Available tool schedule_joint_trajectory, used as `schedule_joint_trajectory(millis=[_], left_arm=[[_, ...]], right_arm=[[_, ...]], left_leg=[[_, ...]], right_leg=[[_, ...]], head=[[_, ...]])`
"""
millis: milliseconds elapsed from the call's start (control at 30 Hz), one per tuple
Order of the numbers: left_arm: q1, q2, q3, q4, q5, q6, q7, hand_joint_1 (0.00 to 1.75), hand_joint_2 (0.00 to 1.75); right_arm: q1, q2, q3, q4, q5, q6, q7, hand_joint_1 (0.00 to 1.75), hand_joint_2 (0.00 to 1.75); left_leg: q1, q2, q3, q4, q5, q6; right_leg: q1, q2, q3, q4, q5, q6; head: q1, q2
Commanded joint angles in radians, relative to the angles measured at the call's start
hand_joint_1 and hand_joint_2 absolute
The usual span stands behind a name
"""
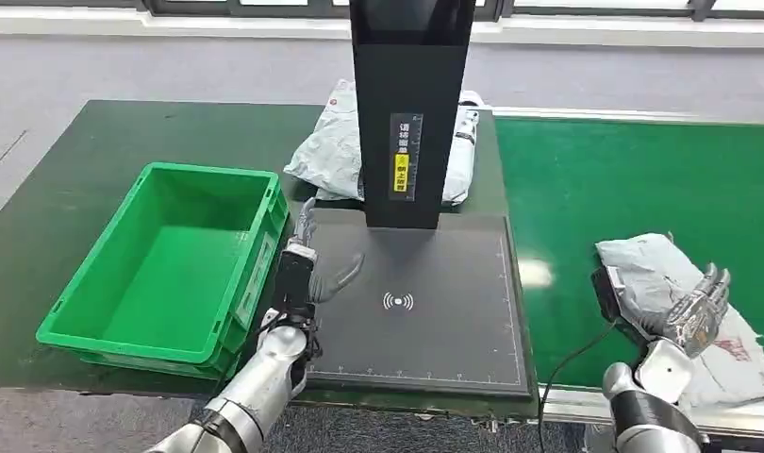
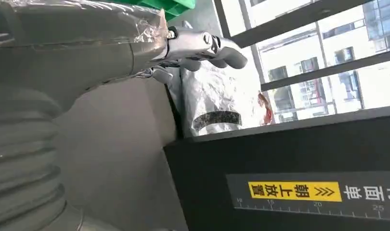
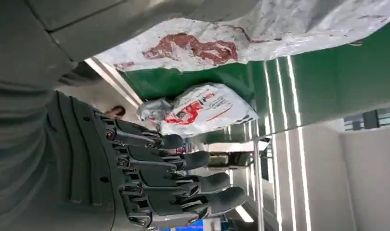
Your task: Moved the parcel from conveyor to table for the left to box.
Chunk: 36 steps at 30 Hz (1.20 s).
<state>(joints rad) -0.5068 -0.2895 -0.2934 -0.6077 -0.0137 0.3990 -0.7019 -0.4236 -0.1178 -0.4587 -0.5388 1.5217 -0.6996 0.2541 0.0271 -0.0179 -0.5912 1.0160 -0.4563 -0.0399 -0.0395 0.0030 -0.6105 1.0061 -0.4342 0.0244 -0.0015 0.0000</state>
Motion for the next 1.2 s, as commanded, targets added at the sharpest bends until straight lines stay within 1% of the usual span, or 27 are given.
schedule_joint_trajectory(millis=[33, 67, 100, 133, 200, 267, 367, 400, 433, 467, 500, 567, 600, 667, 733, 767, 800, 833, 900, 933, 967, 1033, 1067, 1133, 1167, 1200], left_arm=[[-0.010, 0.012, 0.026, 0.020, -0.002, -0.013, 0.004, 0.00, 1.75], [-0.010, 0.011, 0.026, 0.023, -0.002, -0.016, 0.004, 0.00, 1.75], [-0.010, 0.010, 0.025, 0.023, -0.001, -0.015, 0.004, 0.00, 1.75], [-0.008, 0.009, 0.023, 0.024, -0.001, -0.016, 0.004, 0.00, 1.75], [-0.007, 0.008, 0.023, 0.024, 0.002, -0.018, 0.004, 0.00, 1.75], [-0.001, 0.004, 0.015, 0.019, 0.001, -0.022, 0.004, 0.00, 1.75], [0.003, 0.004, 0.004, 0.015, 0.003, -0.027, 0.004, 0.00, 1.75], [-0.003, 0.005, 0.001, 0.021, 0.004, -0.036, 0.004, 0.00, 1.75], [-0.008, 0.005, -0.005, 0.025, 0.005, -0.041, 0.004, 0.00, 1.75], [-0.014, 0.005, -0.006, 0.031, 0.007, -0.044, 0.004, 0.00, 1.75], [-0.015, 0.004, -0.007, 0.031, 0.008, -0.044, 0.004, 0.00, 1.75], [-0.018, 0.003, -0.012, 0.033, 0.008, -0.049, 0.004, 0.00, 1.75], [-0.020, 0.003, -0.014, 0.035, 0.008, -0.050, 0.004, 0.00, 1.75], [-0.020, 0.003, -0.014, 0.035, 0.008, -0.050, 0.004, 0.00, 1.75], [-0.019, 0.004, -0.013, 0.033, 0.009, -0.049, 0.004, 0.00, 1.75], [-0.017, 0.005, -0.012, 0.031, 0.010, -0.049, 0.004, 0.00, 1.75], [-0.024, 0.008, -0.012, 0.040, 0.012, -0.053, 0.004, 0.00, 1.75], [-0.028, 0.008, -0.011, 0.044, 0.013, -0.054, 0.004, 0.00, 1.75], [-0.022, 0.013, -0.006, 0.035, 0.015, -0.051, 0.004, 0.00, 1.75], [-0.012, 0.016, -0.002, 0.022, 0.014, -0.043, 0.004, 0.00, 1.75], [-0.002, 0.019, 0.003, 0.011, 0.010, -0.035, 0.004, 0.00, 1.75], [0.015, 0.029, 0.011, -0.010, 0.008, -0.032, 0.004, 0.00, 1.75], [0.023, 0.035, 0.018, -0.021, 0.001, -0.022, 0.004, 0.00, 1.75], [0.025, 0.041, 0.026, -0.028, -0.004, -0.022, 0.004, 0.00, 1.75], [0.025, 0.042, 0.031, -0.032, -0.009, -0.019, 0.004, 0.00, 1.75], [0.030, 0.043, 0.036, -0.039, -0.016, -0.009, 0.004, 0.00, 1.75]], right_arm=[[-0.045, -0.069, 0.129, 0.181, 0.049, 0.001, 0.044, 0.00, 1.75], [-0.045, -0.081, 0.136, 0.214, 0.048, 0.001, 0.071, 0.00, 1.75], [-0.038, -0.084, 0.121, 0.216, 0.028, 0.001, 0.057, 0.00, 1.75], [-0.029, -0.109, 0.163, 0.265, 0.049, 0.016, 0.101, 0.00, 1.75], [-0.023, -0.121, 0.173, 0.284, 0.049, 0.046, 0.126, 0.00, 1.75], [-0.010, -0.131, 0.177, 0.292, 0.049, 0.136, 0.166, 0.00, 1.75], [0.013, -0.131, 0.175, 0.295, 0.034, 0.273, 0.194, 0.00, 1.75], [0.017, -0.129, 0.167, 0.307, 0.026, 0.333, 0.200, 0.00, 1.75], [0.033, -0.130, 0.166, 0.307, 0.032, 0.436, 0.227, 0.00, 1.75], [0.045, -0.129, 0.164, 0.308, 0.032, 0.467, 0.231, 0.00, 1.75], [0.054, -0.127, 0.149, 0.304, 0.017, 0.499, 0.225, 0.00, 1.75], [0.067, -0.129, 0.147, 0.313, 0.023, 0.595, 0.237, 0.00, 1.75], [0.069, -0.130, 0.147, 0.315, 0.024, 0.614, 0.237, 0.00, 1.75], [0.069, -0.130, 0.147, 0.315, 0.024, 0.614, 0.237, 0.00, 1.75], [0.066, -0.130, 0.144, 0.315, 0.021, 0.626, 0.236, 0.00, 1.75], [0.064, -0.130, 0.143, 0.314, 0.022, 0.633, 0.236, 1.75, 1.75], [0.055, -0.127, 0.143, 0.318, 0.022, 0.657, 0.236, 1.75, 1.75], [0.053, -0.125, 0.143, 0.319, 0.022, 0.663, 0.237, 1.75, 1.75], [0.049, -0.114, 0.127, 0.303, 0.007, 0.626, 0.201, 1.75, 1.75], [0.046, -0.107, 0.121, 0.296, 0.000, 0.567, 0.178, 1.75, 1.75], [0.039, -0.100, 0.121, 0.286, -0.003, 0.500, 0.145, 1.75, 1.75], [0.009, -0.075, 0.106, 0.272, -0.028, 0.419, 0.092, 1.75, 1.75], [-0.014, -0.051, 0.095, 0.257, -0.054, 0.361, 0.027, 1.75, 1.75], [-0.040, -0.023, 0.106, 0.236, -0.064, 0.338, -0.008, 1.75, 1.75], [-0.043, -0.011, 0.099, 0.221, -0.087, 0.305, -0.040, 1.75, 1.75], [-0.045, 0.000, 0.112, 0.206, -0.095, 0.261, -0.068, 1.75, 1.75]], left_leg=[[-0.001, 0.003, 0.002, -0.001, 0.000, 0.002], [-0.001, 0.004, 0.004, -0.002, -0.001, 0.003], [0.000, 0.003, 0.003, -0.001, -0.001, 0.002], [0.000, 0.003, 0.003, -0.001, -0.001, 0.003], [0.000, 0.000, 0.003, -0.002, 0.000, 0.003], [0.000, 0.000, 0.003, -0.002, 0.000, 0.002], [0.000, 0.000, 0.003, -0.001, -0.001, 0.002], [-0.001, 0.001, 0.005, -0.003, -0.001, 0.003], [-0.001, 0.000, 0.003, -0.001, -0.001, 0.002], [0.000, -0.001, 0.004, -0.002, -0.001, 0.003], [0.000, -0.001, 0.002, -0.001, -0.001, 0.002], [0.000, -0.002, 0.003, -0.001, -0.001, 0.002], [0.001, 0.000, 0.005, -0.002, -0.001, 0.003], [0.002, 0.000, 0.008, -0.001, -0.002, 0.005], [0.003, -0.003, 0.012, -0.002, -0.002, 0.007], [0.004, -0.003, 0.015, -0.001, -0.004, 0.008], [0.003, -0.004, 0.015, -0.002, -0.003, 0.009], [0.004, -0.003, 0.017, -0.001, -0.004, 0.009], [0.003, -0.002, 0.018, 0.000, -0.004, 0.010], [0.003, -0.002, 0.017, -0.002, -0.003, 0.012], [0.003, -0.002, 0.019, -0.001, -0.003, 0.011], [0.003, 0.000, 0.018, -0.002, -0.003, 0.013], [0.003, 0.002, 0.019, -0.001, -0.004, 0.012], [0.002, 0.004, 0.017, 0.000, -0.004, 0.012], [0.001, 0.009, 0.016, -0.002, -0.003, 0.014], [0.001, 0.008, 0.015, -0.001, -0.004, 0.013]], right_leg=[[0.000, 0.001, 0.002, -0.001, 0.000, -0.003], [0.001, 0.002, 0.003, -0.002, 0.000, -0.004], [0.000, 0.001, 0.002, -0.001, 0.000, -0.003], [0.001, 0.000, 0.004, -0.002, 0.000, -0.004], [0.001, -0.002, 0.005, -0.003, 0.000, -0.003], [0.001, -0.002, 0.004, -0.002, -0.001, -0.003], [0.000, -0.002, 0.003, -0.002, -0.001, -0.003], [0.001, -0.001, 0.005, -0.003, -0.001, -0.004], [0.000, -0.001, 0.003, -0.001, -0.001, -0.003], [0.001, -0.003, 0.005, -0.003, -0.001, -0.004], [0.001, -0.002, 0.003, -0.002, -0.001, -0.003], [0.001, -0.003, 0.003, -0.002, -0.001, -0.002], [0.002, -0.002, 0.005, -0.004, -0.001, -0.003], [0.003, -0.002, 0.009, -0.006, -0.001, -0.002], [0.004, -0.006, 0.015, -0.010, -0.003, 0.001], [0.005, -0.005, 0.019, -0.010, -0.004, 0.003], [0.005, -0.007, 0.021, -0.012, -0.003, 0.002], [0.004, -0.005, 0.023, -0.013, -0.003, 0.003], [0.004, -0.004, 0.026, -0.014, -0.003, 0.005], [0.004, -0.005, 0.026, -0.016, -0.001, 0.004], [0.004, -0.004, 0.027, -0.016, -0.001, 0.006], [0.004, -0.002, 0.028, -0.018, 0.001, 0.007], [0.003, 0.000, 0.029, -0.018, 0.001, 0.008], [0.002, 0.003, 0.027, -0.017, 0.002, 0.009], [0.001, 0.006, 0.025, -0.017, 0.004, 0.007], [0.002, 0.007, 0.024, -0.016, 0.004, 0.008]], head=[[0.000, 0.000], [0.000, 0.000], [0.000, 0.000], [0.000, 0.000], [0.000, 0.000], [0.000, 0.000], [0.000, 0.000], [0.000, 0.000], [0.000, 0.000], [0.000, 0.000], [0.000, 0.000], [-0.001, 0.000], [0.000, 0.000], [0.000, 0.000], [0.000, 0.000], [0.000, 0.000], [0.000, 0.000], [0.000, 0.000], [0.000, 0.000], [0.000, 0.000], [0.000, 0.000], [0.000, 0.000], [0.000, 0.000], [0.000, 0.000], [0.000, 0.000], [0.000, 0.000]])
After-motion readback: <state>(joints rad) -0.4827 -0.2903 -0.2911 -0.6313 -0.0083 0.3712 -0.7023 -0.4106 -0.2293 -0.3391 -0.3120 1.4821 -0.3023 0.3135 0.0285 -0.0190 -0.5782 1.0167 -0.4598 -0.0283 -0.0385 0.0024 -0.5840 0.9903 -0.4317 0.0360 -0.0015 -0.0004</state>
